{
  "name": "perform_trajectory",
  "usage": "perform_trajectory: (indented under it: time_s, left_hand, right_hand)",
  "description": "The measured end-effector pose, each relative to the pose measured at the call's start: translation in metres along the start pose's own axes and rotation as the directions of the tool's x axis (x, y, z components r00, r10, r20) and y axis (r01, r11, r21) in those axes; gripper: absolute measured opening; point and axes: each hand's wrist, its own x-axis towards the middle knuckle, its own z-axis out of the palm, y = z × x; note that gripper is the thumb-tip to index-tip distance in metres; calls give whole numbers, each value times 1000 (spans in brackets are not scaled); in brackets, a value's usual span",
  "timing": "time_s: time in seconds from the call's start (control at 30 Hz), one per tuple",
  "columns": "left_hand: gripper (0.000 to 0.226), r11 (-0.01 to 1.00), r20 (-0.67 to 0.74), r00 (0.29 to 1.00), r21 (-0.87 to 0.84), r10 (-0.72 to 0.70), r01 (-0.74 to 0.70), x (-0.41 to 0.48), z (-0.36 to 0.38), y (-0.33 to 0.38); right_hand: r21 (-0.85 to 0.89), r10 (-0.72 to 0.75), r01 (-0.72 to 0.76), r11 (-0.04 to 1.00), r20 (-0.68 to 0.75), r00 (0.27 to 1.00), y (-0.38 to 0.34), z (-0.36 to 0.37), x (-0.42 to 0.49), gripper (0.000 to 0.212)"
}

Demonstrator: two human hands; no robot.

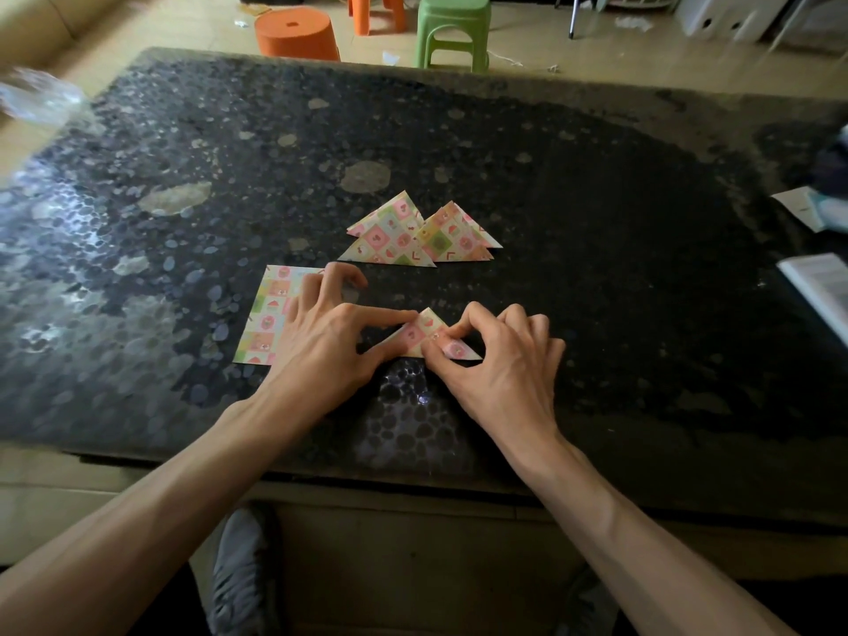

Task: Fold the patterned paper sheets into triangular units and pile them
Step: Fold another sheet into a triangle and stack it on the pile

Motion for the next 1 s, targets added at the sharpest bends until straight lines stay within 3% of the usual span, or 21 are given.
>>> perform_trajectory:
  time_s: [0.1, 0.23, 0.53, 0.77, 0.9, 1.0]
  left_hand:
    - [52, 1000, 51, 998, -15, -25, 26, 0, -6, -2]
    - [41, 997, 106, 992, -32, -65, 69, 4, -11, -2]
    - [73, 973, 94, 970, 79, -225, 219, 7, -21, -5]
    - [82, 952, 213, 928, 87, -305, 293, 16, -32, -17]
    - [76, 963, 233, 934, 66, -271, 263, 16, -33, -18]
    - [56, 971, 182, 969, -141, -168, 195, 17, -32, -18]
  right_hand:
    - [-15, -3, 3, 1000, -4, 1000, 0, 0, 0, 39]
    - [-27, 0, 0, 1000, 2, 1000, 0, -1, 0, 38]
    - [-21, 8, -7, 1000, 27, 1000, -1, -2, 1, 38]
    - [-9, 15, -14, 1000, 29, 999, 0, -1, 1, 39]
    - [-13, 16, -16, 1000, 37, 999, -1, -1, 2, 38]
    - [-19, 13, -13, 1000, 26, 1000, -3, -1, 2, 37]
